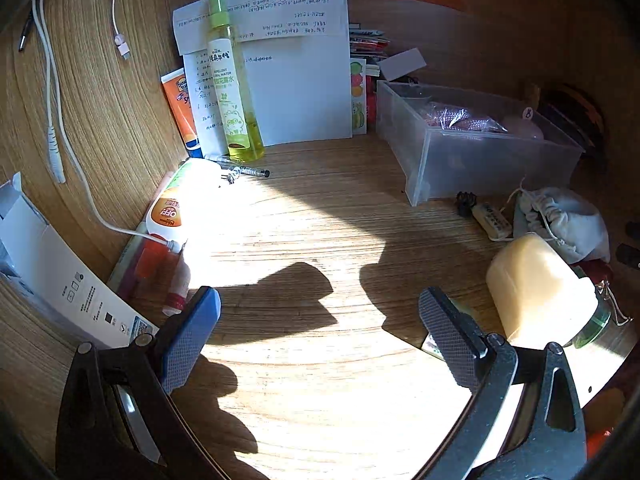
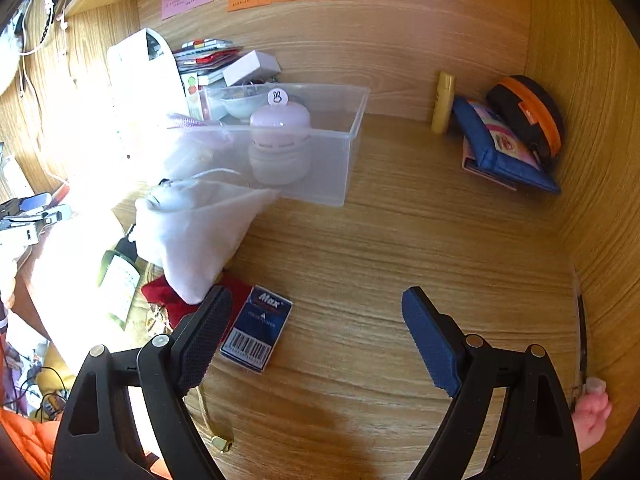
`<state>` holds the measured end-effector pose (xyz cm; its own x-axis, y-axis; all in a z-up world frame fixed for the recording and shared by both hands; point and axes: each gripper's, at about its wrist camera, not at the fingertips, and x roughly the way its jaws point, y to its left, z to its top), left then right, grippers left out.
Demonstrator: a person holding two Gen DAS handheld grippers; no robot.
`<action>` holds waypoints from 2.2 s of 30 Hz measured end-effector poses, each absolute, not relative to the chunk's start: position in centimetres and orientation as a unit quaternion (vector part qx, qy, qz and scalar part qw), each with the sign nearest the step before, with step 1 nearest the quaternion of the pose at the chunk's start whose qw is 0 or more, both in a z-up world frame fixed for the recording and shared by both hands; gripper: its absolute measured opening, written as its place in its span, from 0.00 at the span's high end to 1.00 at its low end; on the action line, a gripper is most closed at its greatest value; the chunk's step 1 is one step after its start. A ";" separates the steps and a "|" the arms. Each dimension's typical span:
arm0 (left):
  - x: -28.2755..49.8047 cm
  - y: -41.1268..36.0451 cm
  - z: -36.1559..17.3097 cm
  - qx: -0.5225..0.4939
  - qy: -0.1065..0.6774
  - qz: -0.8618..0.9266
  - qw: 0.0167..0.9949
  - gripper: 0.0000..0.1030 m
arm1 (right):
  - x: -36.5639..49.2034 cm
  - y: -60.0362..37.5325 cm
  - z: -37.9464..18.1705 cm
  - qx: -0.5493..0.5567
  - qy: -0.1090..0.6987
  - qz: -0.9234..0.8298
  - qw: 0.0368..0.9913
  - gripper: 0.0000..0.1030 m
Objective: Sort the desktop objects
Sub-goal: 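Move both grippers toward the green card and blue Max staple box, then grasp the green square card with the left gripper while the right gripper grasps the blue Max box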
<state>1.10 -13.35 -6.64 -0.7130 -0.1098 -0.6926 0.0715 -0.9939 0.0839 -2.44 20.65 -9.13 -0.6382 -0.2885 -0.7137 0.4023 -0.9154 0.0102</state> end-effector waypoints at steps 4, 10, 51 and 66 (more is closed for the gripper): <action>2.5 -12.3 -6.3 0.372 -0.041 -0.927 0.022 0.02 | -1.9 20.8 -10.1 0.389 0.066 -0.898 0.194 0.18; 2.4 -11.6 -7.5 0.392 -0.046 -0.919 0.000 0.02 | -1.9 19.7 -10.8 0.397 0.073 -0.893 0.199 0.20; 0.3 -9.4 -8.6 0.387 -0.055 -0.918 -0.062 0.67 | -2.9 18.7 -11.9 0.403 0.101 -0.888 0.196 0.76; -0.2 -10.5 -6.1 0.352 -0.035 -0.935 -0.020 0.67 | -3.7 19.6 -10.4 0.383 0.067 -0.902 0.186 0.76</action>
